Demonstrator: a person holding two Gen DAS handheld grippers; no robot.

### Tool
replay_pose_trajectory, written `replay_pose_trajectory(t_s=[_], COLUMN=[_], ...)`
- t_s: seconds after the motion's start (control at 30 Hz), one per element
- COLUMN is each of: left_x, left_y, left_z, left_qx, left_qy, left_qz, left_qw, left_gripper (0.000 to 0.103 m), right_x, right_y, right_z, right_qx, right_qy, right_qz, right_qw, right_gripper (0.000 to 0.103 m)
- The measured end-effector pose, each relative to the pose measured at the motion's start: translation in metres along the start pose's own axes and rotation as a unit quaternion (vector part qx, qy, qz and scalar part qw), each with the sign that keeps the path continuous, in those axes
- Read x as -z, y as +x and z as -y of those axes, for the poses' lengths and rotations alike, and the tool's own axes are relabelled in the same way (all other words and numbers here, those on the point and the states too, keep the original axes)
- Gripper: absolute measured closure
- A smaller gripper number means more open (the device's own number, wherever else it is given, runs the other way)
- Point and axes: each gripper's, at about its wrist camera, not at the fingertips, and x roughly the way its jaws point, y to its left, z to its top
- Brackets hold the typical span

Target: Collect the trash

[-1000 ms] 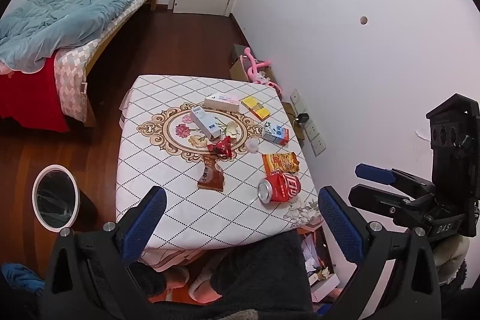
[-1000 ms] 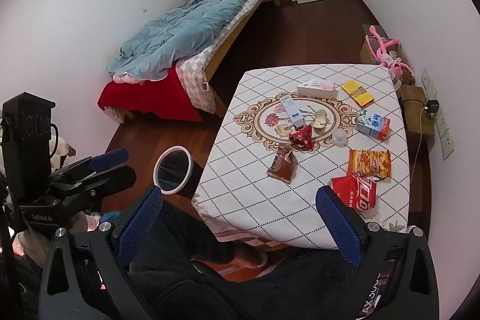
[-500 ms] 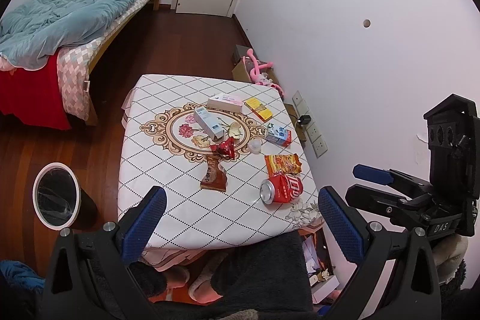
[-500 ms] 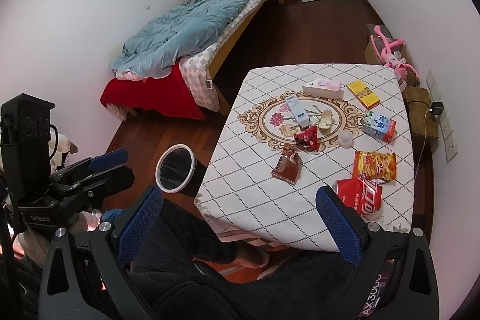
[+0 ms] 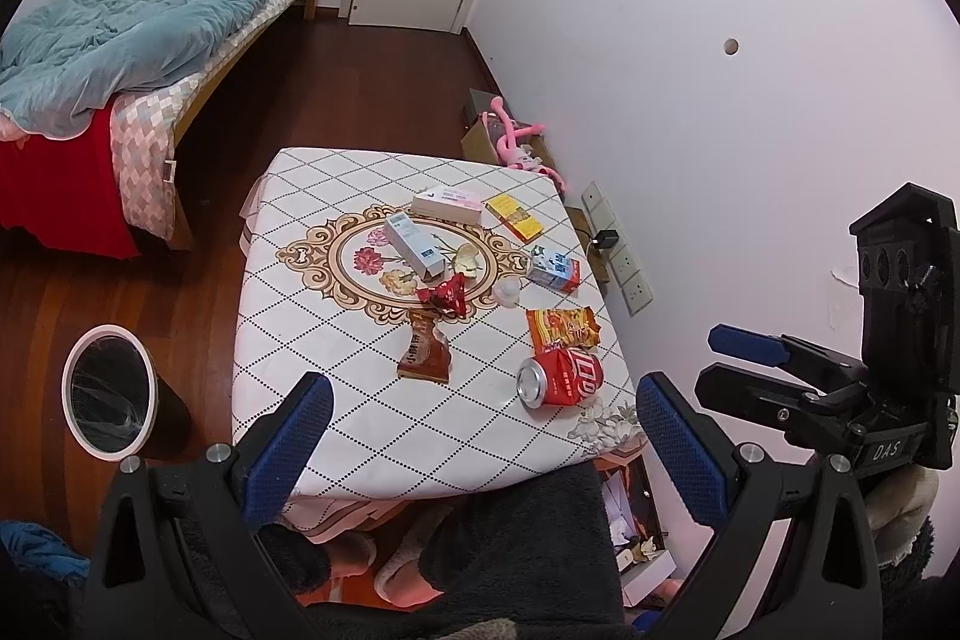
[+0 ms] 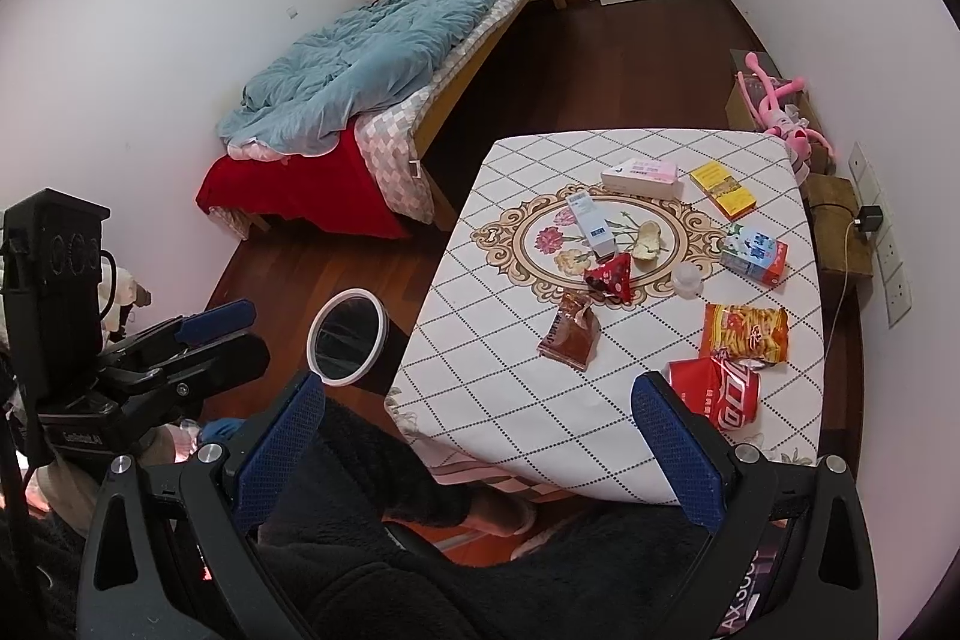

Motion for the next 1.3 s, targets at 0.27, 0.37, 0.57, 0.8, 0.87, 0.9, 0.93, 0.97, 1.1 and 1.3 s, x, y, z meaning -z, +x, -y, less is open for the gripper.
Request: replay_pose_trajectory(t_s=[0.27, 0.37, 0.57, 0.8, 0.87, 0.9, 0.93, 0.97, 1.1, 1.3], left_x=[-0.0006, -0.0006, -0.0016, -0.0026, -0.0023, -0.003, -0.0022, -0.0028, -0.0029, -0.0034], left_y=[-0.0007, -0.003, -0.0037, -0.0049, -0.0053, -0.0054, -0.0051, -0.005, -0.0063, -0.0073], left_z=[0.0001, -0.0014, -0.0021, -0.0029, -0.0031, -0.0033, -0.0029, -0.0028, -0.0029, -0.0016], left_qx=[0.001, 0.002, 0.001, 0.002, 0.002, 0.002, 0.002, 0.001, 0.001, 0.0], left_qy=[0.001, 0.002, 0.002, 0.003, 0.003, 0.002, 0.003, 0.004, 0.005, 0.007], left_qz=[0.003, 0.005, 0.006, 0.007, 0.007, 0.007, 0.007, 0.007, 0.008, 0.009], left_qw=[1.0, 1.0, 1.0, 1.0, 1.0, 1.0, 1.0, 1.0, 1.0, 0.9999], left_gripper=[0.0, 0.0, 0.0, 0.0, 0.0, 0.0, 0.0, 0.0, 0.0, 0.0], right_x=[-0.0012, -0.0017, -0.0025, -0.003, -0.005, -0.0049, -0.0049, -0.0062, -0.009, -0.0087], right_y=[-0.0011, -0.0017, -0.0018, -0.0026, -0.0045, -0.0045, -0.0046, -0.0055, -0.0084, -0.0085], right_z=[-0.0009, -0.0006, -0.0009, -0.0012, -0.0007, -0.0008, -0.0013, -0.0015, -0.0032, -0.0063], right_qx=[0.0, 0.001, 0.001, 0.002, 0.003, 0.004, 0.003, 0.002, 0.003, 0.003], right_qy=[-0.001, -0.001, -0.001, -0.001, -0.002, -0.002, -0.002, -0.002, -0.004, -0.006], right_qz=[0.0, 0.001, 0.0, 0.001, 0.001, 0.002, 0.002, 0.002, 0.003, 0.004], right_qw=[1.0, 1.0, 1.0, 1.0, 1.0, 1.0, 1.0, 1.0, 1.0, 1.0], right_gripper=[0.0, 0.0, 0.0, 0.0, 0.0, 0.0, 0.0, 0.0, 0.0, 0.0])
